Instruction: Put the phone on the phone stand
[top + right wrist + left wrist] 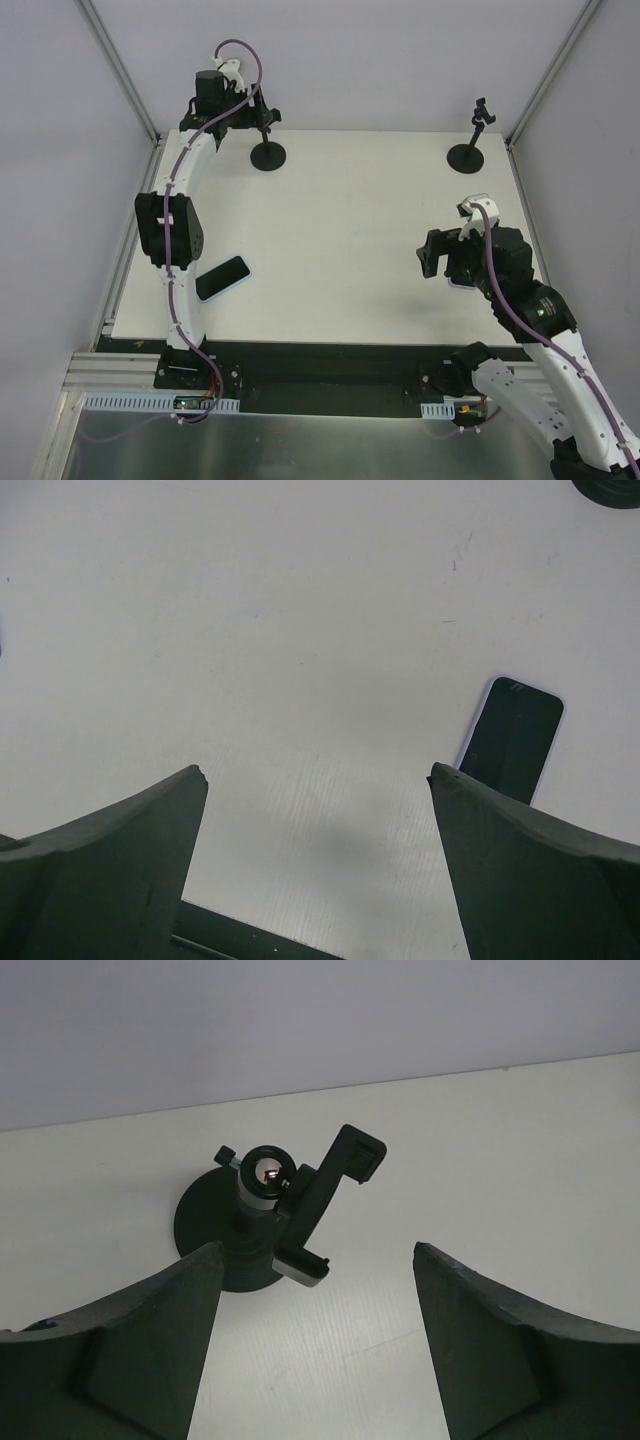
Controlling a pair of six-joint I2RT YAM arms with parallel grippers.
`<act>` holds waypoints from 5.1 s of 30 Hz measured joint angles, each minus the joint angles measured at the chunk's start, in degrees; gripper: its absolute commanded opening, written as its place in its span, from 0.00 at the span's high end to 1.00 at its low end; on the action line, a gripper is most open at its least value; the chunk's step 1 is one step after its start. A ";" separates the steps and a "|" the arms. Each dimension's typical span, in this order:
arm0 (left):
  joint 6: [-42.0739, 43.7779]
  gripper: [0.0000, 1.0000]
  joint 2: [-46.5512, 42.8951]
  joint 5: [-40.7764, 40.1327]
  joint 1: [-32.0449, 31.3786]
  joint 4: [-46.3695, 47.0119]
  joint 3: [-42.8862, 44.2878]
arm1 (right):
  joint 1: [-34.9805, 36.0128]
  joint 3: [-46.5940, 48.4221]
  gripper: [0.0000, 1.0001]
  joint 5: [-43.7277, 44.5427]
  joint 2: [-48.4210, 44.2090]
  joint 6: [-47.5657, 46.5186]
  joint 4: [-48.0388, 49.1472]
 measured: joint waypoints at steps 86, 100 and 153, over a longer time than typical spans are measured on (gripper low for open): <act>1.90 0.44 -50.45 -2.67 -28.52 -4.35 -59.80 | 8.92 9.07 0.04 -22.47 35.45 12.22 18.97; 1.16 0.64 -51.69 -11.10 -28.55 -6.91 -59.80 | 10.51 11.06 0.04 -27.06 41.97 16.55 24.00; -4.79 0.51 -60.00 -14.84 -25.35 -3.72 -63.14 | 12.79 15.47 0.99 -23.43 48.54 -4.79 23.71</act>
